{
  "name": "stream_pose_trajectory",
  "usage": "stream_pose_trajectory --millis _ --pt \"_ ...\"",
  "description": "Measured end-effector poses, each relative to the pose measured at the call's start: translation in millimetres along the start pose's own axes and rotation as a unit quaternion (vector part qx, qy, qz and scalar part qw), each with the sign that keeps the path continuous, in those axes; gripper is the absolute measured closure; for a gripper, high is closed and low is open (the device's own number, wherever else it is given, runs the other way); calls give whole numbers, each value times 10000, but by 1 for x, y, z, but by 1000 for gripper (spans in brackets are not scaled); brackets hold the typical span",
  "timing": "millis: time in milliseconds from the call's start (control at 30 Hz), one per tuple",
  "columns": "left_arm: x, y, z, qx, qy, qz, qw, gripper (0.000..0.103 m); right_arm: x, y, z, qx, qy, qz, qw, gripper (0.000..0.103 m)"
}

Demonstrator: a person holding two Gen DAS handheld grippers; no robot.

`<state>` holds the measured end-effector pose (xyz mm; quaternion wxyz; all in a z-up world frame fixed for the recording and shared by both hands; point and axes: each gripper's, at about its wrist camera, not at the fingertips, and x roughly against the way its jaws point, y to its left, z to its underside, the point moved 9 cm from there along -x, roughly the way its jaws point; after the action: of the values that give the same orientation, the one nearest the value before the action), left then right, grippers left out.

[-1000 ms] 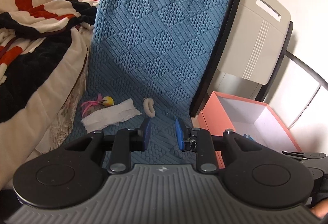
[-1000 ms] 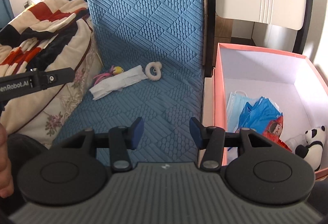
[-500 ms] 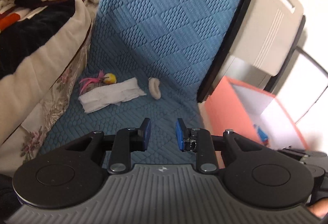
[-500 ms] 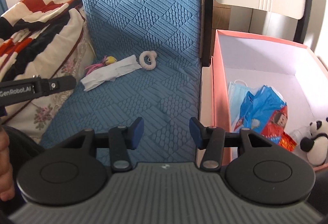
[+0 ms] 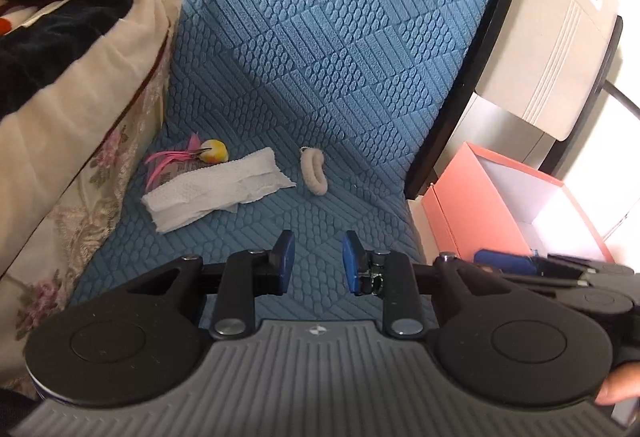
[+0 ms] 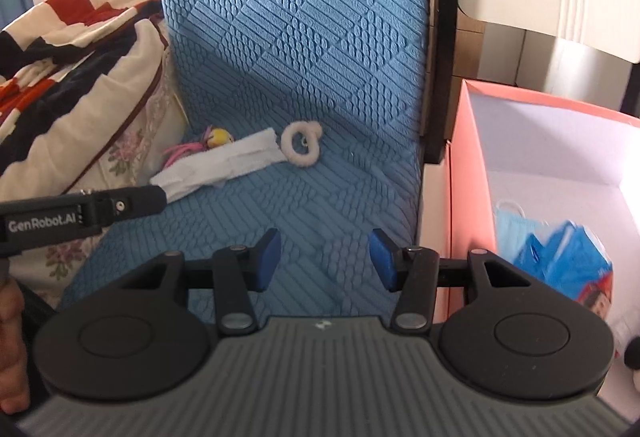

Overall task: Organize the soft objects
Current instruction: 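Lower the left gripper to the white tissue while the right gripper approaches the cream ring toy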

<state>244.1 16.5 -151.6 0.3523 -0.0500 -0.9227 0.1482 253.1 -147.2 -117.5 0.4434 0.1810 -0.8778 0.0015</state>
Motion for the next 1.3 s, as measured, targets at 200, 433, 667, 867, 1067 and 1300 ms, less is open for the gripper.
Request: stream_pose_trajectory --millis 200,433,667,867,1067,1300 --pt "-23 -4 -2 -334 153 -6 9993 73 -23 0 -17 -10 -98 -112 9999 51" --pt "-48 7 -2 -602 248 -186 9977 72 -50 -1 -34 19 -63 -280 9996 51" --pt "-69 25 -5 -443 419 -230 9979 52 -76 -10 -51 57 -33 74 10000 51" --pt "-86 30 -9 -538 541 -391 9963 47 -104 -7 -66 147 16 1 9999 51" --pt "-101 40 -14 -689 567 -792 9929 45 -141 6 -70 343 244 -404 9983 51" --pt "-110 65 -13 -306 603 -1326 9889 33 -169 20 -79 186 357 -1056 9936 51"
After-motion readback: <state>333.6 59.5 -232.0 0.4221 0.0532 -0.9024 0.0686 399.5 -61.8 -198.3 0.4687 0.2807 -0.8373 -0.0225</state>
